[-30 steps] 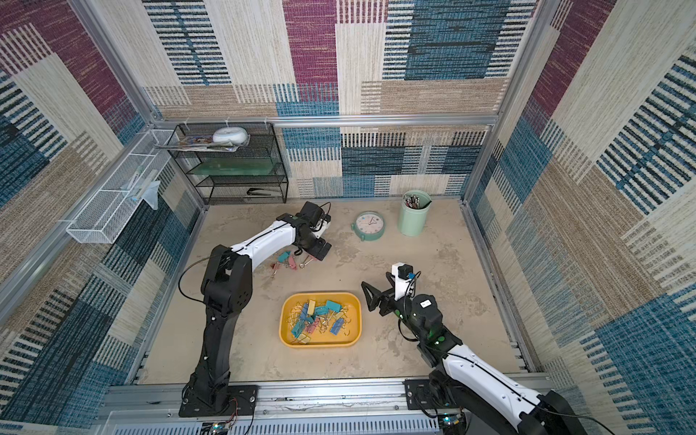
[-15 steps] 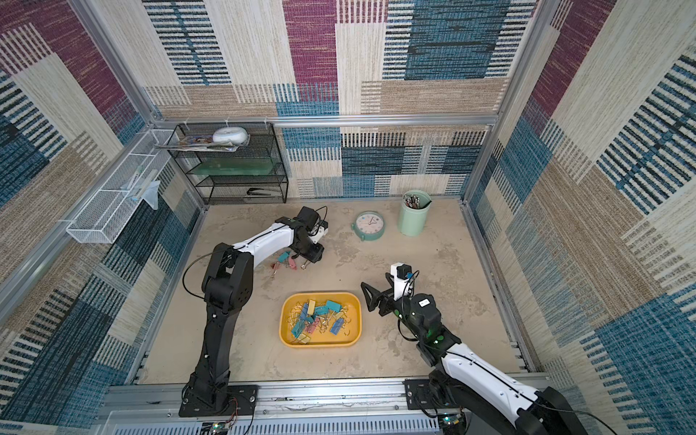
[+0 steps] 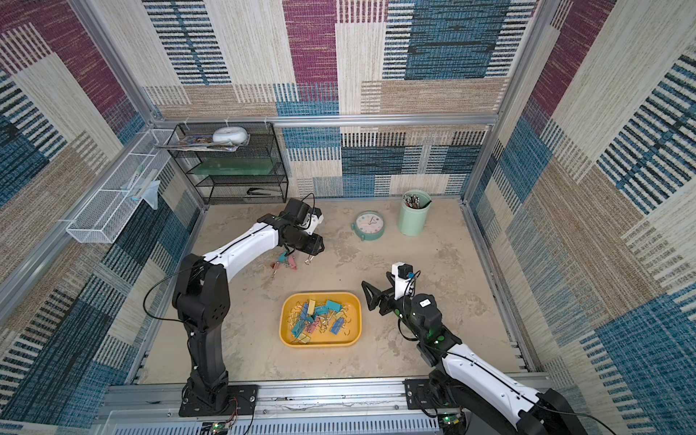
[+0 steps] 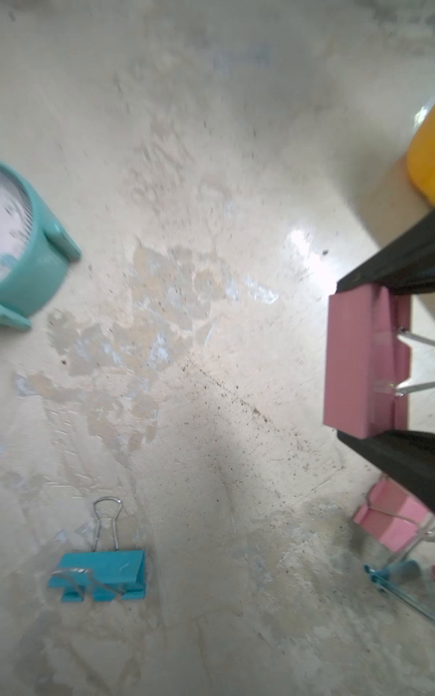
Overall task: Put the binder clips in the storage box
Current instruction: Pick up the binder clip at the center of the board, then place the binder clip in the storage box.
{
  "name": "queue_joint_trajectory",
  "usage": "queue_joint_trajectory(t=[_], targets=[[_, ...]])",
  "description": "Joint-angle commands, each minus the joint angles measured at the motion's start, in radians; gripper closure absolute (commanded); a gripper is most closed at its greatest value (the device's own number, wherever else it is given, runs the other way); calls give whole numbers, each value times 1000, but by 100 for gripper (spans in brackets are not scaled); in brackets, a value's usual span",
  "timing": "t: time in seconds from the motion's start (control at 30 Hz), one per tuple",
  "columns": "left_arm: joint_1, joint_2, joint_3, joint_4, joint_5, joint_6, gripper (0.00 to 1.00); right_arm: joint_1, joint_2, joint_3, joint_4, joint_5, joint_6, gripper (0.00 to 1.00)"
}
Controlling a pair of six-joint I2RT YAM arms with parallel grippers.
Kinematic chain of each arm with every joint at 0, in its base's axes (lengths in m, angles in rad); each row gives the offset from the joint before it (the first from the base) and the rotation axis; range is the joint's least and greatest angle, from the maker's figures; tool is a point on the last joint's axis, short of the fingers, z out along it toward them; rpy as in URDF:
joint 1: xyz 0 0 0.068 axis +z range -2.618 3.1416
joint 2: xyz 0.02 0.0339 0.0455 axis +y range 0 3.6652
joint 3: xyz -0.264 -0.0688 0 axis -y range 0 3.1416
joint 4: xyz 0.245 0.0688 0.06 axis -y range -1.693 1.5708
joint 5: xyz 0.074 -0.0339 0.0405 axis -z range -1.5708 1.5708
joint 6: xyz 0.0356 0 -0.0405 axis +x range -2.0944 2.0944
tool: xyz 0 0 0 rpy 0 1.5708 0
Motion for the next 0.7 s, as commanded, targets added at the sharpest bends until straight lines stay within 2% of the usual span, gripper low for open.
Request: queue_joint_trajectory(t=[0.0,0.1,0.33,0.53,0.67], targets=[[-25,-114,-54,26,47,-91,52,1,-8,3,4,17,6,2],[-65,-241,-146,39,59,-141,52,1,-13,3,4,17,9,2],[-229,-518,-435,142,38,-295,52,1,-19,1,6,14,21,1],[-358,-561,-593,193,9,-401,52,1,-16,0,9,11,26,2],[-396,-534,-664,255,-5,-443,52,1,-17,1,8,12,26,2]])
